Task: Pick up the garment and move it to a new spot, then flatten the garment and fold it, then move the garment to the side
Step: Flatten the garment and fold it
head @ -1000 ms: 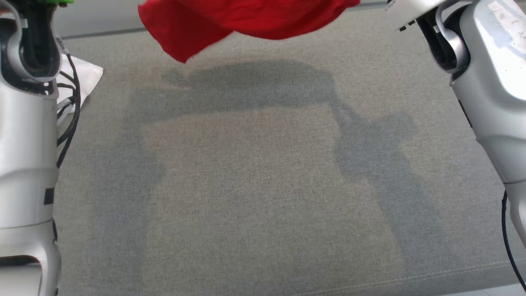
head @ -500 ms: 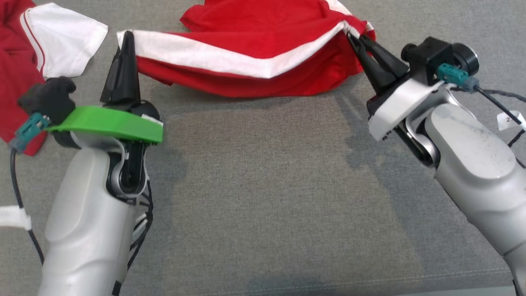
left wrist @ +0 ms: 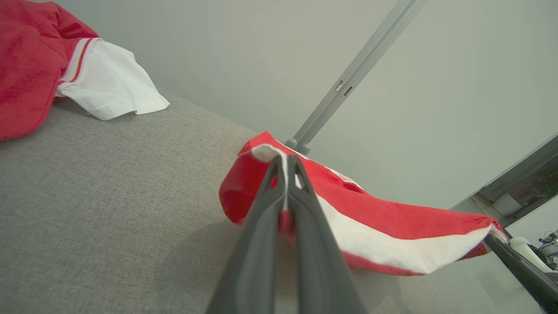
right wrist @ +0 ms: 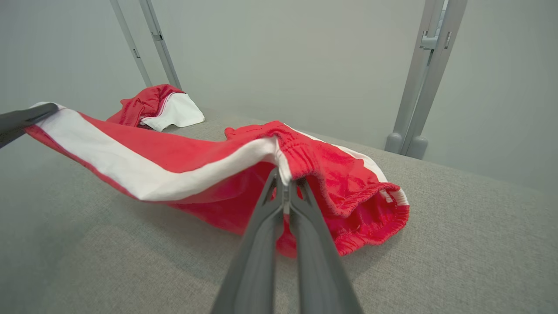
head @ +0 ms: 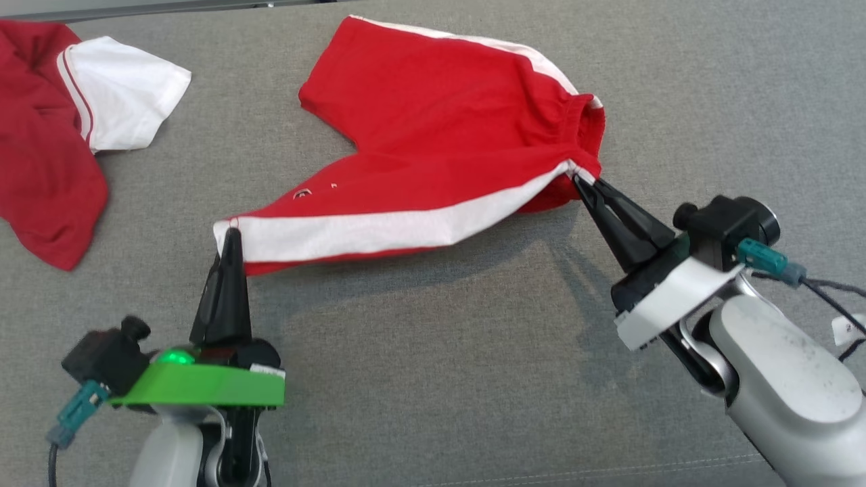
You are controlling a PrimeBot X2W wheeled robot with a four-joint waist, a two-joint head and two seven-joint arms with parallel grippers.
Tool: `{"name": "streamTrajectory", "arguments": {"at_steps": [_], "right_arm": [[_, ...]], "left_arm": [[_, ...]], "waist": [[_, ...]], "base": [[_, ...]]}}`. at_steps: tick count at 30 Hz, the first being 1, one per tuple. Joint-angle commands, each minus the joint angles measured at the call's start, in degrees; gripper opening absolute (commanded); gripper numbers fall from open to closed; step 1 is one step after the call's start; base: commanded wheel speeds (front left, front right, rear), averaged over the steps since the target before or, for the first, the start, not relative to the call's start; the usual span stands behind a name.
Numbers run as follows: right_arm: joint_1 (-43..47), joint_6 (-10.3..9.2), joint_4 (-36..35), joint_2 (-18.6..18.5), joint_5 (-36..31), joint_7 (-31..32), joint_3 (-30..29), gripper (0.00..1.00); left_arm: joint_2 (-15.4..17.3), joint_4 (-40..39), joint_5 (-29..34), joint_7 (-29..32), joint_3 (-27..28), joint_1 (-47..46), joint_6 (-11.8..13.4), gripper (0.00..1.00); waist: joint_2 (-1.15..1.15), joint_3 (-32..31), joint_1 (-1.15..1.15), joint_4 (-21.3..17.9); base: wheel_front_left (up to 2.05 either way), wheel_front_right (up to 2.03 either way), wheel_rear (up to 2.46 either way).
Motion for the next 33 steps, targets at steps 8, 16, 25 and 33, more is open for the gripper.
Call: {"name": "streamTrajectory", "arguments": {"at_steps": [8, 16, 25, 33], "right_arm": [[14.89, 0.0, -7.11, 2.34, -7.12, -0.21, -6.94, 0.0], [25.64, 0.0, -11.57, 4.12, -8.87, -0.2, -9.45, 0.0], [33.37, 0.0, -15.84, 3.81, -9.2, -0.21, -10.38, 0.0], [35.69, 0.0, -16.17, 3.12, -7.59, -0.22, -8.81, 0.0]], "left_arm": [[-2.71, -5.02, 3.84, -0.05, 2.83, 13.42, -0.16, 0.0], [-3.76, -7.55, 4.2, -0.05, 4.8, 21.0, -0.17, 0.0], [-4.16, -12.36, 5.22, -0.03, 4.83, 25.89, 0.0, 0.0], [-4.18, -14.24, 4.82, -0.03, 3.39, 27.33, 0.79, 0.0]], "waist": [[0.01, -5.24, 0.0, 0.89], [0.01, -9.52, 0.0, 0.18], [0.01, -11.89, 0.0, -2.04], [0.01, -12.4, 0.0, -2.84]], "base": [[0.0, 0.0, 0.0], [0.0, 0.0, 0.0], [0.0, 0.0, 0.0], [0.0, 0.0, 0.0]]}}
